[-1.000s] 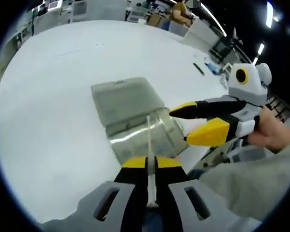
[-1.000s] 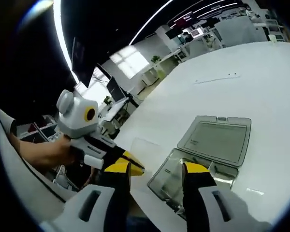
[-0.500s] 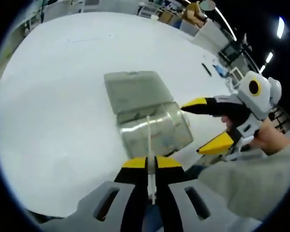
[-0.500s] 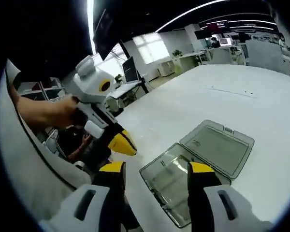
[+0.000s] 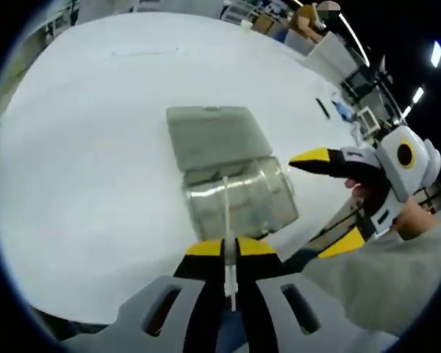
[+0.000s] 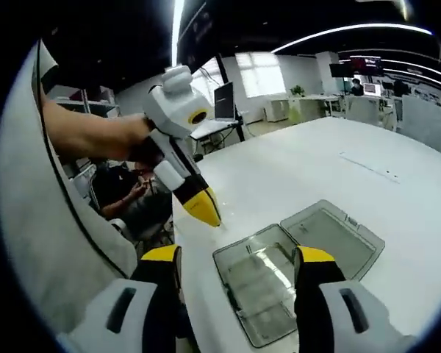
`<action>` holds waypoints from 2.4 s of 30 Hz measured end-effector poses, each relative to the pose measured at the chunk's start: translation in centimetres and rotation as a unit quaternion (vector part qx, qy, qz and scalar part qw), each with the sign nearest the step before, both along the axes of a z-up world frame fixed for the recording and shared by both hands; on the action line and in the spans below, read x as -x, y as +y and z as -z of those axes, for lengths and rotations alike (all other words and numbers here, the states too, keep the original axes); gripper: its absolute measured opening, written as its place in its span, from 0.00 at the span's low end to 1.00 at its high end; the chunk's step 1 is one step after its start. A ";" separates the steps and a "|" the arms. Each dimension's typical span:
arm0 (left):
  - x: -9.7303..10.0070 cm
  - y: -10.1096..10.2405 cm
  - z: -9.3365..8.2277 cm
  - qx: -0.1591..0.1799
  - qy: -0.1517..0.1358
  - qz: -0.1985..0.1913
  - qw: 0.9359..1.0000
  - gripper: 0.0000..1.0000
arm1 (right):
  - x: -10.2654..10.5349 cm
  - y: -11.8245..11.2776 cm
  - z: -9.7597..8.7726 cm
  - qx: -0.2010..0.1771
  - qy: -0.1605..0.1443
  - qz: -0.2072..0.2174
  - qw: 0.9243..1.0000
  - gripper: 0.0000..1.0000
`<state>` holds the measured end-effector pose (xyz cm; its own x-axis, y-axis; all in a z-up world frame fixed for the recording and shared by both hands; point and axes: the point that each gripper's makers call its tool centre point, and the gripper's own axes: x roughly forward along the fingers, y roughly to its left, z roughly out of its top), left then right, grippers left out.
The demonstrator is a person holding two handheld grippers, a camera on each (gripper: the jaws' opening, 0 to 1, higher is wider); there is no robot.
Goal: Insert the divider into the dual guide fixture by aligning both edges with the guide slots and pushing it downward to the bottom, including one-sided entry, uneven engagement, binding, and posture correction.
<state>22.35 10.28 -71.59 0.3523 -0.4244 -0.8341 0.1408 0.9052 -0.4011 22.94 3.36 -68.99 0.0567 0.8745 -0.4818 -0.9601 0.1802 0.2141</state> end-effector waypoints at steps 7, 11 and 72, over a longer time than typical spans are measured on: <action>0.0 0.2 -0.1 0.000 0.009 -0.019 1.000 0.00 | 0.0 -0.6 0.0 0.000 -0.006 -0.019 1.000 0.63; -0.2 0.3 -0.2 0.002 0.017 -0.026 1.000 0.00 | 0.0 -1.1 0.1 0.004 -0.013 -0.026 1.000 0.64; -3.1 -3.9 3.3 -0.006 0.140 -0.048 0.989 0.01 | -0.2 -2.5 1.6 0.020 -0.082 -0.083 0.993 0.72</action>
<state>25.42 6.41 -74.87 0.1456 -0.3901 -0.9092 -0.0617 0.9136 -0.4019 23.15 0.89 -70.62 -0.0050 0.8585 -0.5128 -0.9986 0.0228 0.0478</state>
